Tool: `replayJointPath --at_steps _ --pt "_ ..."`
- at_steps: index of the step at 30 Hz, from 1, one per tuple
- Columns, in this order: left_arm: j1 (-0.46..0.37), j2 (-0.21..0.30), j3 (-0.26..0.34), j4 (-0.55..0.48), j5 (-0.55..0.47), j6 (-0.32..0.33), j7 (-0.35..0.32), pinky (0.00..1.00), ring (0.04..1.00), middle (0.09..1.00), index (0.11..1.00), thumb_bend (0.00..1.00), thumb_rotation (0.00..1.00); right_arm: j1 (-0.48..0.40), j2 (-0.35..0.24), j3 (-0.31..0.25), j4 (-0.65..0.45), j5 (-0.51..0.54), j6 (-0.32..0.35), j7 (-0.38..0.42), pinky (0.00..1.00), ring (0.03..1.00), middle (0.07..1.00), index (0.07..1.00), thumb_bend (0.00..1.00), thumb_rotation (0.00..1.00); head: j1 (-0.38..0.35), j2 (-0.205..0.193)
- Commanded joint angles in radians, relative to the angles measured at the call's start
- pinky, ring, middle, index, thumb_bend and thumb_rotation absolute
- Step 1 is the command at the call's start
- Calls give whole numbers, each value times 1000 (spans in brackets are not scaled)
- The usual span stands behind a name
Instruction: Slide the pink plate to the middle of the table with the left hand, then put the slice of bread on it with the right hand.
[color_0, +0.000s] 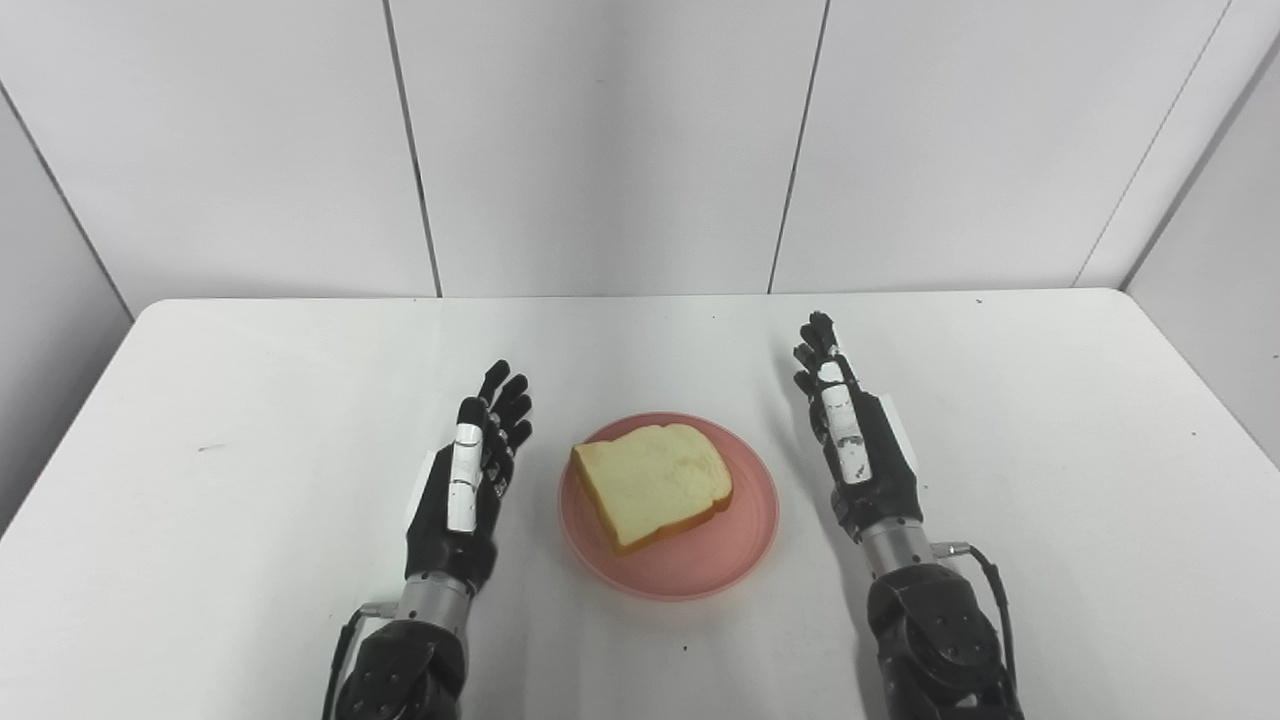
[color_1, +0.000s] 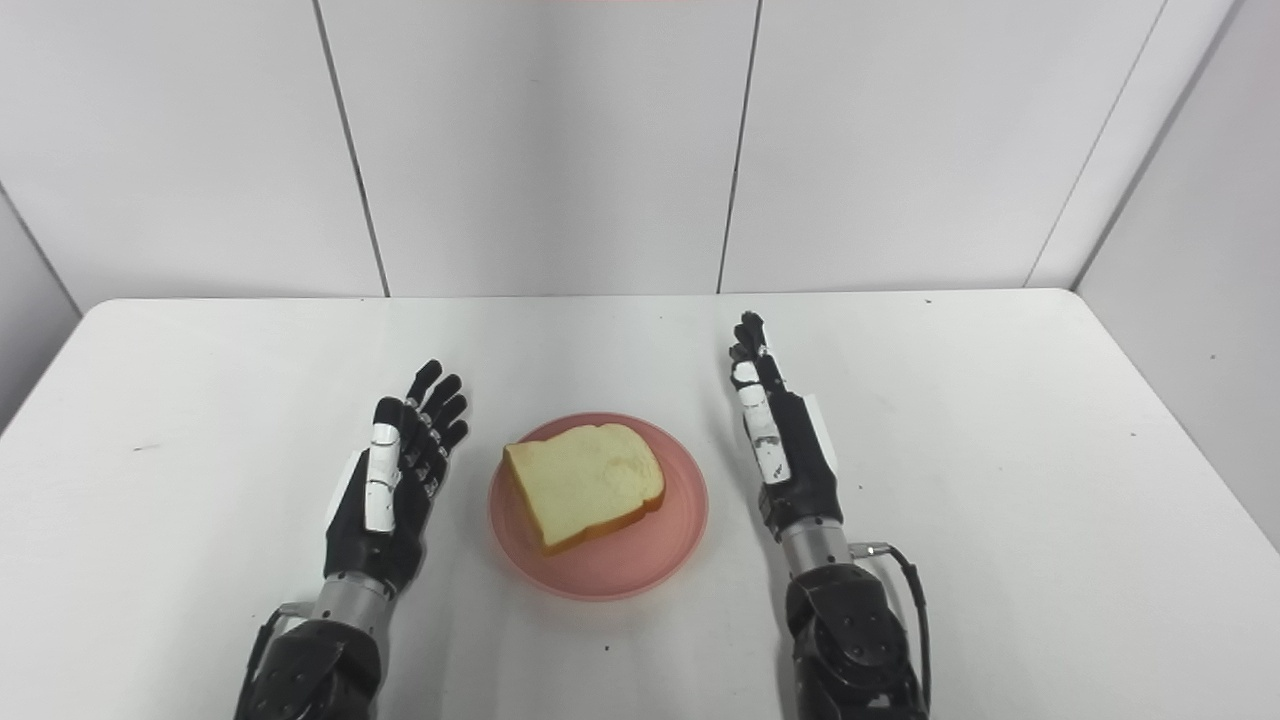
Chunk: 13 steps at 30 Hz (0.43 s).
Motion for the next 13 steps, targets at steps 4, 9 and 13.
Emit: replayJointPath --at_steps 4,9,13 --pt "-16 13 -5 -37 -6 -2 -21 996 980 968 948 717 1000 7 37 -2 -42 45 12 -26 1000 1000 1000 1000 639 920 -2 0" --pt "-18 21 -5 -42 -10 7 -31 1000 997 980 958 704 1000 19 45 7 -61 62 44 -26 1000 1000 1000 1000 614 937 -5 3" --pt "-21 28 -4 -52 -8 23 -35 1000 1000 986 967 696 1000 27 52 9 -72 76 56 -29 1000 1000 1000 1000 611 930 -7 2"
